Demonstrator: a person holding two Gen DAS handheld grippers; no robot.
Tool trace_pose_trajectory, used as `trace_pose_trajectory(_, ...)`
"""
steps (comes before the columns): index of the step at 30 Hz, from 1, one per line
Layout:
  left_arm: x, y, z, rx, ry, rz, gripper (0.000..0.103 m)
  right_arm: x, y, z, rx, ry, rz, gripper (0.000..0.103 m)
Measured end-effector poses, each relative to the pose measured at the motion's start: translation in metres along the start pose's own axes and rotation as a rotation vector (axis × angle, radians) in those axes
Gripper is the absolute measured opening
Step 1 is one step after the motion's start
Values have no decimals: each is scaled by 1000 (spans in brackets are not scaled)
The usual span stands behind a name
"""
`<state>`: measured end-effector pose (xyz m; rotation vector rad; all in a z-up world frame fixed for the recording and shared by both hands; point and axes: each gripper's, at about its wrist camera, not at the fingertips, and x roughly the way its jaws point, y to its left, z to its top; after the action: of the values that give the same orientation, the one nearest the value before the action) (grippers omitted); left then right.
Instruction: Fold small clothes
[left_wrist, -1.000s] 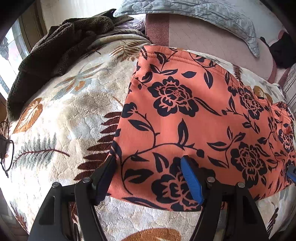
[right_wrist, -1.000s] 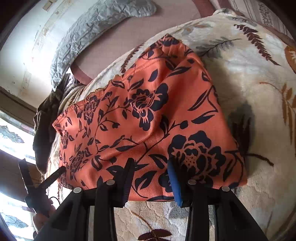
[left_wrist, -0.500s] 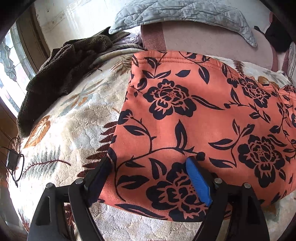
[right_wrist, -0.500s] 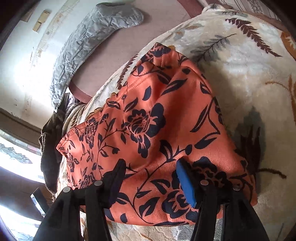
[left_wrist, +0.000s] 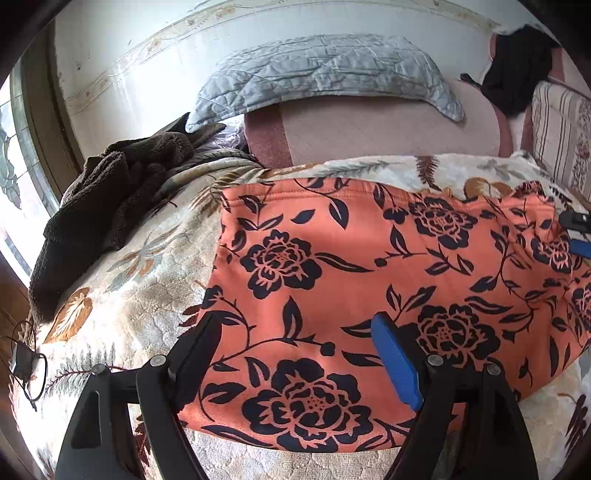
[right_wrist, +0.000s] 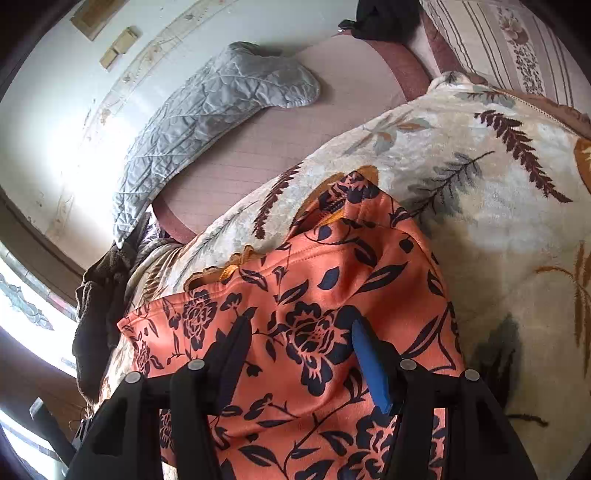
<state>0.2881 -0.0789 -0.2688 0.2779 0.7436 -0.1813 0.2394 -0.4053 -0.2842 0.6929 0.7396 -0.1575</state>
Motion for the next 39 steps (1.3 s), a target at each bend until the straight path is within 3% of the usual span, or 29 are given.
trace_pose_trajectory(3,19,-8,-3,28,59,-46,84,16,-10,5,33,39,-11,61)
trace_pose_trajectory(6,39,-18,-8,58,147,-40,87,39,-19,6,45,115,-53,61)
trace_pose_trajectory(10,41,-9,-4,-1,172,-53,94,38,-13,7,21,99,-62,62)
trace_pose_trajectory(12,33,1,0,-64,151,-60,94,30,-6,7,5,64,-38,62)
trace_pose_trajectory(14,20,8,5,-82,83,-55,94,22,6,8,-33,21,0,62)
trace_pose_trajectory(17,16,17,9,-91,47,31,94,21,27,4,-88,0,67,62)
trace_pose_trajectory(19,28,26,9,-118,94,52,94,29,39,-2,-121,35,93,62)
trace_pose_trajectory(22,58,35,1,-137,231,110,95,54,51,-14,-161,132,78,62)
trace_pose_trajectory(23,63,38,-1,-153,245,93,98,65,52,-19,-166,181,65,62)
trace_pose_trajectory(27,64,36,0,-141,229,116,103,68,60,-29,-237,184,21,62)
trace_pose_trajectory(31,57,36,1,-155,255,102,103,50,49,-27,-179,154,46,62)
trace_pose_trajectory(37,7,42,-2,-191,135,117,103,5,42,-35,-147,110,68,62)
trace_pose_trajectory(39,0,40,-8,-199,141,100,103,-3,39,-41,-127,119,71,62)
